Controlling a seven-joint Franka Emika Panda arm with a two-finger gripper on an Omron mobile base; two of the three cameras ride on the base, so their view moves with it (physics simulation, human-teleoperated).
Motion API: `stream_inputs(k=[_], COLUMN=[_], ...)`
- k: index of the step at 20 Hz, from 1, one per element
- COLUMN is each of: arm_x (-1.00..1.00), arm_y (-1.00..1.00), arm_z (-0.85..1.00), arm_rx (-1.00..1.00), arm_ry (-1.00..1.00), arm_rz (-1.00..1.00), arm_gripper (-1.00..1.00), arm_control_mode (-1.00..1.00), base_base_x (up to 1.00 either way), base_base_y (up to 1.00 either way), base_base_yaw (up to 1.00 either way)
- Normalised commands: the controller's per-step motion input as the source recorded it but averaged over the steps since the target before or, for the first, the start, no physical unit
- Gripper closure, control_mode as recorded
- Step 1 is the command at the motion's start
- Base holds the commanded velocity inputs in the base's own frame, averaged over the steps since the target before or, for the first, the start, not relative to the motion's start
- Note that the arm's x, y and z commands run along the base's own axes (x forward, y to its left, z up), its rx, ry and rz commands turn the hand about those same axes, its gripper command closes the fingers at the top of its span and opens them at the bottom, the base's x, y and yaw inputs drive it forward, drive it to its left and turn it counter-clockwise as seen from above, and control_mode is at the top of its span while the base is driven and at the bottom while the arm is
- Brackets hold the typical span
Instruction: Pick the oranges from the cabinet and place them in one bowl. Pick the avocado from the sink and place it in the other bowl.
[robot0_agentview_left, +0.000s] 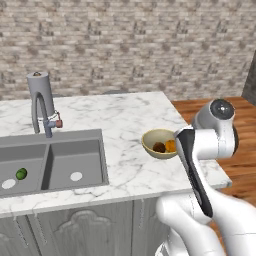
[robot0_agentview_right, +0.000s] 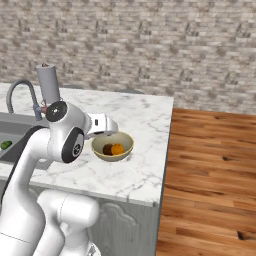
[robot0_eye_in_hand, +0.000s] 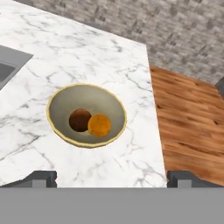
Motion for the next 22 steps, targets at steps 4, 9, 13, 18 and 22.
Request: stream_inputs(k=[4, 9, 13, 18, 22], arm_x=[-0.18, -0.18, -0.17, -0.17, -0.18], arm_y=[0.03, 0.06, 0.06, 0.09, 0.14], arm_z=[0.17, 0.15, 0.14, 0.04, 0.00], arm_rx=[0.00, 0.00, 0.00, 0.01, 0.06], arm_ry=[0.05, 0.03, 0.03, 0.00, 0.00], arm_rz=[0.00, 0.00, 0.00, 0.00, 0.00], arm_gripper=[-1.00, -1.00, -1.00, -1.00, -1.00], arm_control_mode=[-1.00, -1.00, -1.00, -1.00, -1.00], base_base_x=[0.00, 0.00, 0.00, 0.00, 0.00], base_base_y=[0.00, 0.00, 0.00, 0.00, 0.00], base_base_yaw=[0.00, 0.00, 0.00, 0.00, 0.00])
